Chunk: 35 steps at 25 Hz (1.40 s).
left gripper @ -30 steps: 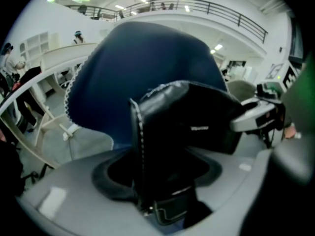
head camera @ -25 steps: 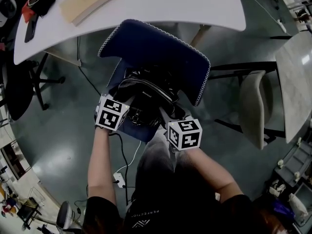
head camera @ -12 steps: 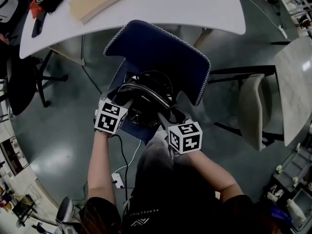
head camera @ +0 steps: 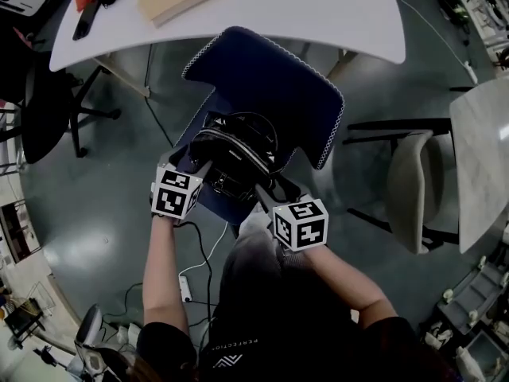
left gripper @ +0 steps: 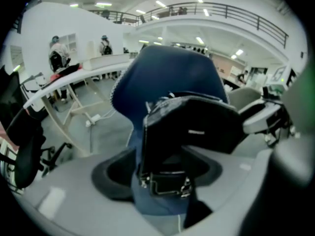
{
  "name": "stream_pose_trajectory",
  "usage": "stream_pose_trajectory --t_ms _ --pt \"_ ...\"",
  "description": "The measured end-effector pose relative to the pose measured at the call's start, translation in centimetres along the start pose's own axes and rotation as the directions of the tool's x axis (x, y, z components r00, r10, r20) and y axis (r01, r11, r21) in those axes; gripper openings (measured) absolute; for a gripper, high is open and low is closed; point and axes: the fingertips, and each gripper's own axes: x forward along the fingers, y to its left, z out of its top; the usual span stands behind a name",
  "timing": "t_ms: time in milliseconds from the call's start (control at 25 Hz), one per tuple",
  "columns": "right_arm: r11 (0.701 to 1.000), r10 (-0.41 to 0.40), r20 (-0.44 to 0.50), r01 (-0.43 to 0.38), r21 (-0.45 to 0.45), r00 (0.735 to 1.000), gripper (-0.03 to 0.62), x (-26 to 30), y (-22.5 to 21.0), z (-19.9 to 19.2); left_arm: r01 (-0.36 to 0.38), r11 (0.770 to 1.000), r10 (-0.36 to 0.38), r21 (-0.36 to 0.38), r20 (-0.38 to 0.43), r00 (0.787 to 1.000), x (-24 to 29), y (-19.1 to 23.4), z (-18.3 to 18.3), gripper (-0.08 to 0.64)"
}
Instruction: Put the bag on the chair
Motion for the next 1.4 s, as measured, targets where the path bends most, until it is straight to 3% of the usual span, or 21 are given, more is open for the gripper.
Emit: stream_pose_trajectory --t_ms 520,800,1040,1400 --pt "0.998 0.049 0.013 -0.049 -0.034 0.999 0.206 -4.2 0.4 -1.0 -0.043 0.994 0.051 -0.098 0.080 0.995 -4.6 -4.6 -0.3 0.279" --pt "0.997 0.061 0.040 -0.059 -0.054 0.997 0.178 -6.2 0.7 -0.5 -0.022 0.983 0.053 -0.184 0.165 0.985 -7.2 -7.2 0.0 0.198" --pt "0.993 0.083 0.058 -0.078 -0.091 0.995 0.120 -7.6 1.1 0.1 -0.001 0.961 0.071 -0.278 0.241 0.968 -9.6 -8.8 0.4 0.135" --pt "0.991 0.099 0.076 -0.091 -0.101 0.992 0.017 -9.2 1.5 0.7 -0.013 0.938 0.119 -0.345 0.287 0.951 -12.2 -10.8 0.0 0.043"
